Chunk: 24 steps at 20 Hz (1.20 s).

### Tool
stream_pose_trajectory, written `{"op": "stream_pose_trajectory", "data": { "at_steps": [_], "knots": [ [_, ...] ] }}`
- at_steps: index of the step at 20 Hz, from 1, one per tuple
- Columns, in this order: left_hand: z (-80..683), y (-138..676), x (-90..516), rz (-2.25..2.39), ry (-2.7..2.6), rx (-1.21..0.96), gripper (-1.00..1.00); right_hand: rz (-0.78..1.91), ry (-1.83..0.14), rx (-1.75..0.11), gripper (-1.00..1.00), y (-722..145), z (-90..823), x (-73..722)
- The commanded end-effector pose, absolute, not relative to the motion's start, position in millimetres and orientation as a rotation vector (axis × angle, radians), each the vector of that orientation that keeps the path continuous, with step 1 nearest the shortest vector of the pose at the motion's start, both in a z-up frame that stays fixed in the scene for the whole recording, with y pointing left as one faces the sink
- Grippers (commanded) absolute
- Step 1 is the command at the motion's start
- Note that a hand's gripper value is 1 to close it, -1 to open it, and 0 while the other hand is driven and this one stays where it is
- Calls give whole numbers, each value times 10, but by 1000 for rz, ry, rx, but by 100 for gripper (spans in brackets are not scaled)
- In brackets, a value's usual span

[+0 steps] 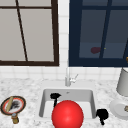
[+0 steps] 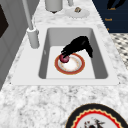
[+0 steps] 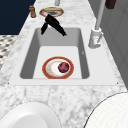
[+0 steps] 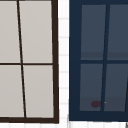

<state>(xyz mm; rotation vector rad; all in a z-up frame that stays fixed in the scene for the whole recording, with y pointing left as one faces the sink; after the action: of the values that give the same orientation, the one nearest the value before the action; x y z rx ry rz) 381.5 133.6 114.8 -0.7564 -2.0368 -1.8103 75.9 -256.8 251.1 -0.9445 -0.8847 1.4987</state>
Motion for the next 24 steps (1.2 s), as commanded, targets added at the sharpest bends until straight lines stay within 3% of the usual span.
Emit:
{"op": "stream_pose_trajectory", "data": {
  "at_steps": [1,17,24],
  "knots": [
    [1362,1479,3704,-1827,-2034,-730,-100,1499,-885,-945,0,-2568,2511,759],
    [1917,2011,3427,-1831,-1969,-715,-100,1499,-885,-945,0,-2568,2511,759],
    [2096,2191,2997,-1849,-1968,-706,-100,1499,-885,-945,0,-2568,2511,759]
  ]
}}
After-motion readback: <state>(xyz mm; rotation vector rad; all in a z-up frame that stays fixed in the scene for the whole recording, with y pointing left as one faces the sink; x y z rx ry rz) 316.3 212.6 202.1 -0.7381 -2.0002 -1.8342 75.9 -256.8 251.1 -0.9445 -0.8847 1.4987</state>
